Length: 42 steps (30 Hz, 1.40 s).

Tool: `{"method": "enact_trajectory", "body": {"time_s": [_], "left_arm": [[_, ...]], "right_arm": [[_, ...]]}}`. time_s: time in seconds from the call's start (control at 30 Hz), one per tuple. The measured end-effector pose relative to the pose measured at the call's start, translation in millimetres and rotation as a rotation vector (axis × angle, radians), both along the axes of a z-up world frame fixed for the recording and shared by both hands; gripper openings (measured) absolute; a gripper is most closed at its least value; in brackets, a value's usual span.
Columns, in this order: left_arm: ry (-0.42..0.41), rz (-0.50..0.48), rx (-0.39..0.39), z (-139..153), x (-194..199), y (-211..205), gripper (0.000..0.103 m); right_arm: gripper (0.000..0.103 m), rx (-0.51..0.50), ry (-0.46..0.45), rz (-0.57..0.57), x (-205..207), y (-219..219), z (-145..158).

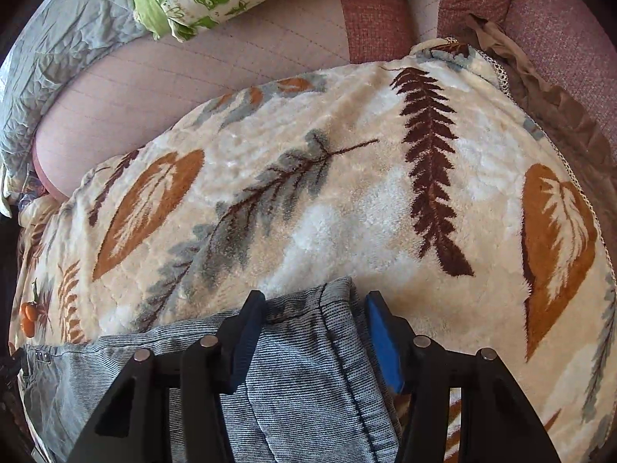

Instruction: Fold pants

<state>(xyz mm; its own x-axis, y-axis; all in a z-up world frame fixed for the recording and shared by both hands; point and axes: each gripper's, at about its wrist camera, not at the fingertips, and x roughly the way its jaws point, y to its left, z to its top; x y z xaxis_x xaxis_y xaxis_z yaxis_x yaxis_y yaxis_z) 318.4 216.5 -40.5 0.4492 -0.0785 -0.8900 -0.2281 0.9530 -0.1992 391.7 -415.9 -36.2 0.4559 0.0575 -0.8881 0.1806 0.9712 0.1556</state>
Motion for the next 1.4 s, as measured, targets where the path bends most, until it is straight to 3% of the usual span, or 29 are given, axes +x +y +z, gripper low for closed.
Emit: {"method": "enact_trajectory", "body": {"time_s": [0.03,0.07,0.1,0.17,0.23,0.27,0.3,0.33,0.37,0.43,0.47,0.5,0.53,0.6,0.67,0.73,0.77,0.8,0.87,0.9,0.97,1.03,1.07,1.1,1.17,1.27,1.4], "left_arm": [[0.004,-0.013,0.022,-1,3,-3,0.028],[0.017,-0.003,0.047,-2,5,-4,0.004],[0.020,0.019,0.076,0,7,-3,0.003],[-0.049,0.025,0.160,13,9,-4,0.003],[-0.160,-0.025,0.293,27,8,-13,0.004],[-0.154,-0.036,0.338,23,11,-18,0.004],[-0.095,-0.048,0.350,13,16,-22,0.004],[-0.037,-0.072,0.354,3,22,-23,0.005],[-0.018,-0.081,0.376,-3,23,-25,0.007],[-0.081,-0.064,0.400,5,13,-25,0.008],[-0.109,-0.055,0.398,12,8,-24,0.013],[-0.128,-0.039,0.406,19,2,-22,0.028],[-0.154,-0.017,0.420,29,-5,-21,0.037],[-0.250,0.009,0.450,53,-26,-21,0.061],[-0.302,-0.019,0.451,71,-48,-25,0.066],[-0.280,-0.079,0.433,77,-68,-35,0.066],[-0.264,-0.113,0.433,75,-78,-40,0.066],[-0.247,-0.139,0.445,70,-88,-46,0.066],[-0.156,-0.201,0.495,49,-100,-59,0.066],[-0.101,-0.226,0.520,36,-101,-64,0.066],[-0.035,-0.199,0.567,19,-101,-61,0.066],[-0.035,-0.157,0.531,23,-111,-52,0.066],[-0.064,-0.147,0.496,32,-119,-49,0.066],[-0.094,-0.145,0.477,39,-129,-48,0.066],[-0.127,-0.175,0.485,52,-150,-50,0.066],[-0.148,-0.236,0.535,56,-180,-53,0.074],[-0.071,-0.314,0.557,32,-207,-50,0.076]], "right_arm": [[0.054,-0.018,-0.001,0.011,1,3,1],[0.040,-0.054,-0.006,0.023,0,7,3],[0.026,-0.099,-0.020,0.032,-2,11,9],[0.025,-0.203,-0.091,0.042,-9,20,30],[0.023,-0.302,-0.167,0.040,-16,27,50],[0.022,-0.343,-0.173,0.025,-15,26,52],[0.023,-0.367,-0.147,0.003,-13,22,47],[0.027,-0.346,-0.068,0.001,-8,16,33],[0.043,-0.279,0.004,0.016,-5,11,19],[0.047,-0.214,-0.039,0.016,-22,2,17],[0.054,-0.190,-0.069,0.007,-32,-4,21],[0.066,-0.153,-0.083,-0.008,-43,-13,26],[0.071,-0.111,-0.087,-0.029,-54,-23,29],[0.074,-0.038,-0.057,-0.052,-70,-39,27],[0.074,0.016,-0.020,-0.059,-87,-47,21],[0.074,0.070,0.022,-0.053,-102,-46,10],[0.073,0.094,0.036,-0.033,-106,-43,5],[0.059,0.085,0.052,0.000,-108,-34,0],[0.030,-0.052,0.074,0.052,-107,-14,-3],[0.022,-0.106,0.073,0.046,-105,-11,-2],[0.022,-0.232,0.070,0.000,-101,-8,4],[0.033,-0.256,0.101,-0.008,-105,1,6],[0.051,-0.233,0.120,0.020,-111,4,8],[0.064,-0.222,0.094,0.046,-124,8,15],[0.073,-0.226,0.029,0.041,-156,6,33],[0.076,-0.151,0.046,0.011,-210,-11,37],[0.076,-0.077,0.124,0.006,-288,-23,24]]}}
